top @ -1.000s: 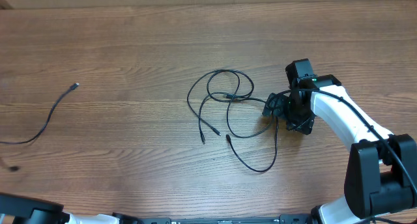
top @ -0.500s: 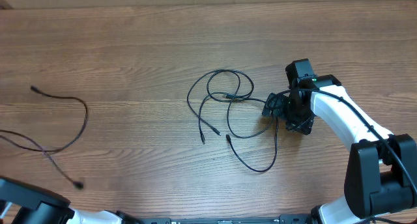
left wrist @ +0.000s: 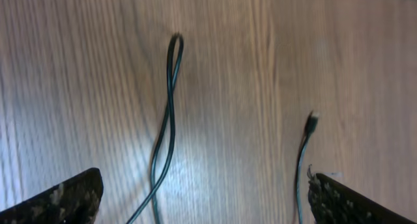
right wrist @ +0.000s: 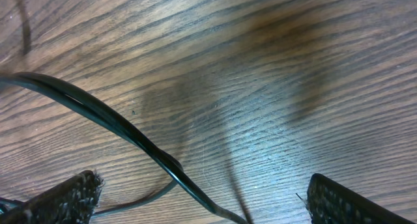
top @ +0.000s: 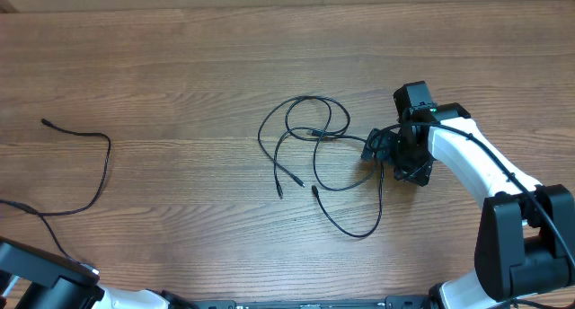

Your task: Untangle cables

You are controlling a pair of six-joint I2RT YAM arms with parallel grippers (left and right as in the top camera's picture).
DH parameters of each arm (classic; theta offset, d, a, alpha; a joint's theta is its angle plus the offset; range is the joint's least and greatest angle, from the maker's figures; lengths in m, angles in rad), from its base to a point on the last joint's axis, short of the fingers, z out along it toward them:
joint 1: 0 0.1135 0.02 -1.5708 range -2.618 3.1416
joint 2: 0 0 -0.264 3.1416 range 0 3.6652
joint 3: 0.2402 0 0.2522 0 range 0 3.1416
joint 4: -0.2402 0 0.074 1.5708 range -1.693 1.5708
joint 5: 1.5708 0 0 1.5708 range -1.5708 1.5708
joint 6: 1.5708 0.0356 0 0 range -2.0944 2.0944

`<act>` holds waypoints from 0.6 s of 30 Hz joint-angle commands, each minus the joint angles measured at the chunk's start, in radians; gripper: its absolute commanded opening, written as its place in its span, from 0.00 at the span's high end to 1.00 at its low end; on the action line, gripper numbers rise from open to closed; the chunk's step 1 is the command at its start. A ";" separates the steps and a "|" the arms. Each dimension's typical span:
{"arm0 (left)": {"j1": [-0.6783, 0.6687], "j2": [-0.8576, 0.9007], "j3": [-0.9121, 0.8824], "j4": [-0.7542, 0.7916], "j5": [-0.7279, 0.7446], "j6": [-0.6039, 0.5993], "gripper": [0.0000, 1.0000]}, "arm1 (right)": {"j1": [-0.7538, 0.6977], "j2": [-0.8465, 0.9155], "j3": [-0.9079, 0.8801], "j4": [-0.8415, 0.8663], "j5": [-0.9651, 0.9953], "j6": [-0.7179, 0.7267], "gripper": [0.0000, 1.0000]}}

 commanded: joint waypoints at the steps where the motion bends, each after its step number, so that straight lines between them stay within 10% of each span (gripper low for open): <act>1: -0.019 -0.011 0.006 -0.049 0.034 -0.015 0.00 | -0.003 0.006 0.000 0.006 0.001 0.002 0.00; 8: -0.178 -0.011 0.006 -0.144 0.320 0.169 0.00 | -0.003 0.006 0.000 0.008 0.000 0.002 0.00; 18: -0.621 -0.009 0.005 -0.193 0.329 0.314 0.00 | -0.003 0.006 0.000 0.008 -0.035 -0.010 0.00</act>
